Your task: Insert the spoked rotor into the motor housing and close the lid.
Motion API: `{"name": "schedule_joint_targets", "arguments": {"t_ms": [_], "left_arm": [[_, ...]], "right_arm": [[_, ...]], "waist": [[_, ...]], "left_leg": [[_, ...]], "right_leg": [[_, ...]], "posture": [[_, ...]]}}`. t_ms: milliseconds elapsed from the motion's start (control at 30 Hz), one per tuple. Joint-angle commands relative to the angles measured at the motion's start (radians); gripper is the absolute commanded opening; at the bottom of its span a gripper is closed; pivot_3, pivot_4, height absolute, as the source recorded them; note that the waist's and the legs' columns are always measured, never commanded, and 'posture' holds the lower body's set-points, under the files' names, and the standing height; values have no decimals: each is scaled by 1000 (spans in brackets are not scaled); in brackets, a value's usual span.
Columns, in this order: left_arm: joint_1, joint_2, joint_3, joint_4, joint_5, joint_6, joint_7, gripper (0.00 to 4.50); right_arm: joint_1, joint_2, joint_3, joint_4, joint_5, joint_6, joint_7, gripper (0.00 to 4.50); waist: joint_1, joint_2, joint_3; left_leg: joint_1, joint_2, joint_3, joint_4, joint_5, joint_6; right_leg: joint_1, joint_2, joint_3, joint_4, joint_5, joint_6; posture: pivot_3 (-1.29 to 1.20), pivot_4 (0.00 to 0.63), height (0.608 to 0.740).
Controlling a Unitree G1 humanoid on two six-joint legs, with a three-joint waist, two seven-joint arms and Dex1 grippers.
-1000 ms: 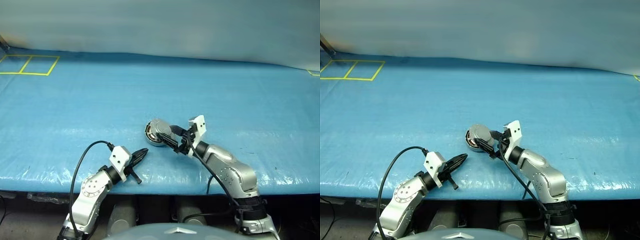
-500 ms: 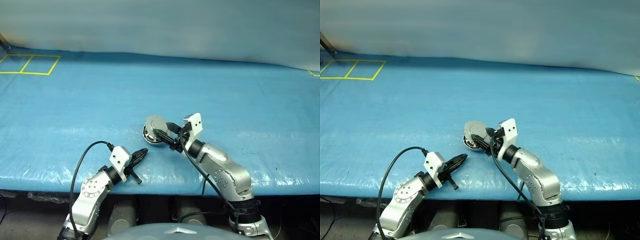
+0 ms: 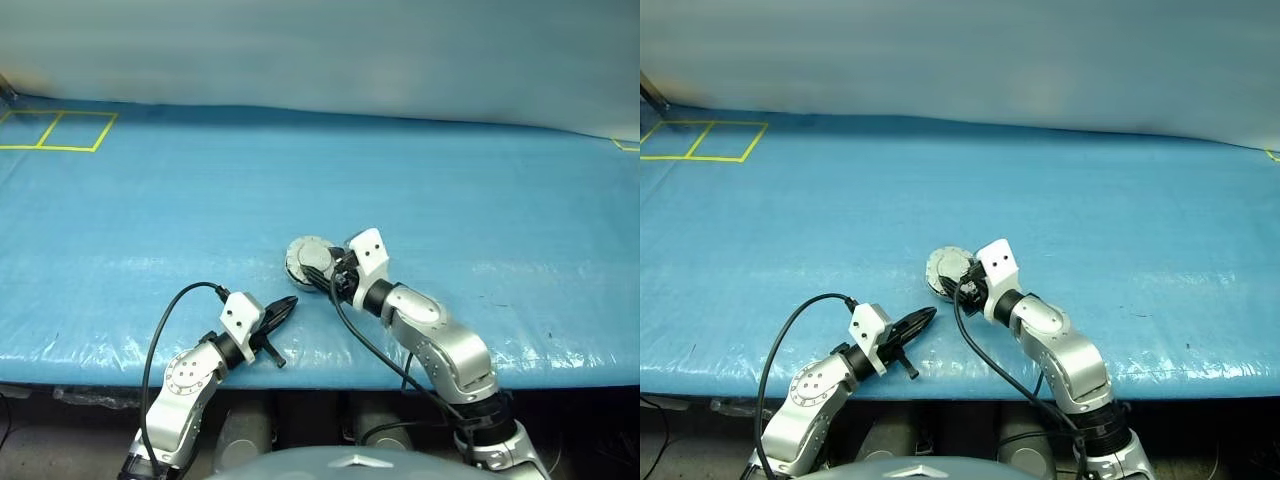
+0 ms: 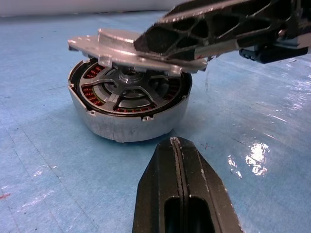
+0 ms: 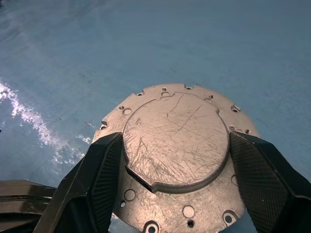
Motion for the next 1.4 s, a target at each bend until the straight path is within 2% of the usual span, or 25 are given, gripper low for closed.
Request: {"name": "schedule_joint_targets", "arguments": {"t_ms": [33, 633, 900, 1133, 1400], "left_arm": [[2, -1, 10, -32, -3, -18, 4, 0], [-7, 1, 40, -39, -1, -34, 14, 0], [0, 1, 44, -41, 0, -36, 23, 0], [-4, 3, 50, -32, -1, -41, 23, 0], [-7, 3, 58, -17, -2, -54, 22, 0]], "right_arm": [[-18, 18, 19, 14, -30, 9, -19, 3083], [-6, 21, 90, 22, -155, 46, -50, 3083], [-2, 6, 113, 40, -213, 6, -44, 3083], [-6, 70, 20, 57, -169, 111, -73, 3083], [-13, -23, 113, 82, -253, 42, -35, 3083]], "waist": [[0, 0, 0], [-4, -2, -3], [-4, -3, -3], [-4, -3, -4], [-3, -2, -9]], "left_leg": [[0, 0, 0, 0, 0, 0], [3, 0, 0, 0, 0, 0], [4, 0, -1, 0, 0, 0], [4, 0, -1, 0, 0, -1], [4, -2, -1, 0, 0, -1]], "right_leg": [[0, 0, 0, 0, 0, 0], [-1, -1, 0, 0, 0, 0], [-1, -1, -1, 0, 0, 0], [-1, -2, -1, 0, 0, 0], [0, -11, -4, 0, -1, 1]], "posture": [[0, 150, 740], [0, 150, 740], [0, 150, 740], [0, 150, 740], [0, 150, 740]]}}
